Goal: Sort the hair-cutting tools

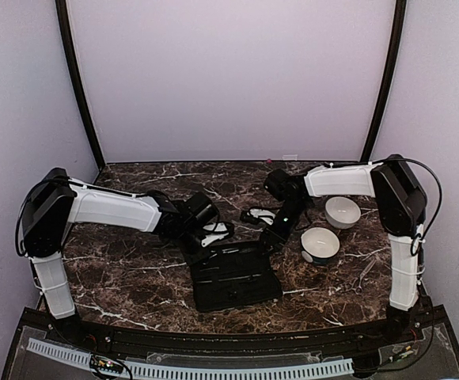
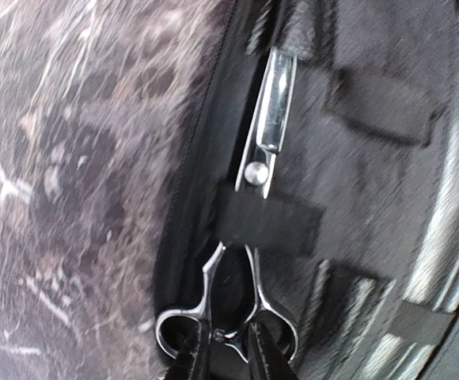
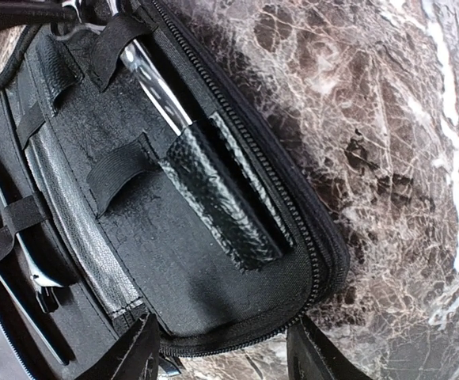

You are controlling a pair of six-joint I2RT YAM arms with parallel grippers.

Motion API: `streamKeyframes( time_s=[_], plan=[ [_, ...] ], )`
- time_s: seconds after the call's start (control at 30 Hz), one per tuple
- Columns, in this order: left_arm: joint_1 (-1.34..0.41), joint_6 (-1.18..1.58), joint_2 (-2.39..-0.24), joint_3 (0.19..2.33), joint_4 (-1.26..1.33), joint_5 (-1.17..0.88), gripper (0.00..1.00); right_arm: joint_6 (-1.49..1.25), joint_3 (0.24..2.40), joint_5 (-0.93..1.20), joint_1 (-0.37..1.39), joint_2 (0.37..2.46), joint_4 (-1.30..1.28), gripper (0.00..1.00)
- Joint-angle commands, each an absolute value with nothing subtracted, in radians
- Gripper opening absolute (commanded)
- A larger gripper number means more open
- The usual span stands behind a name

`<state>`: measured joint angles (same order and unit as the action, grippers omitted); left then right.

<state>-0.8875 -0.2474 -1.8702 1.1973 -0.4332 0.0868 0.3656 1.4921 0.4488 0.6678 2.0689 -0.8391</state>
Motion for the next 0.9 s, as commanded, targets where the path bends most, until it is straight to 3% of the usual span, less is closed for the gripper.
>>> streamKeyframes(
  time_s=[0.0,0.47,0.87],
  plan=[
    [-0.905,-0.255,-1.895,1.225,-0.377,0.013,0.17,0.376,1.516,0.456,0.675,2.088,-0.856,0.55],
    [-0.927,-0.252,-1.939,1.265,-0.34,0.027,0.19,0.379,1.503,0.45,0.68,2.068,-0.853,0.55],
    [-0.927,-0.237,-1.837,1.202,-0.295,0.086,0.21,0.374,1.489,0.44,0.682,2.039,-0.84,0.56]
  ],
)
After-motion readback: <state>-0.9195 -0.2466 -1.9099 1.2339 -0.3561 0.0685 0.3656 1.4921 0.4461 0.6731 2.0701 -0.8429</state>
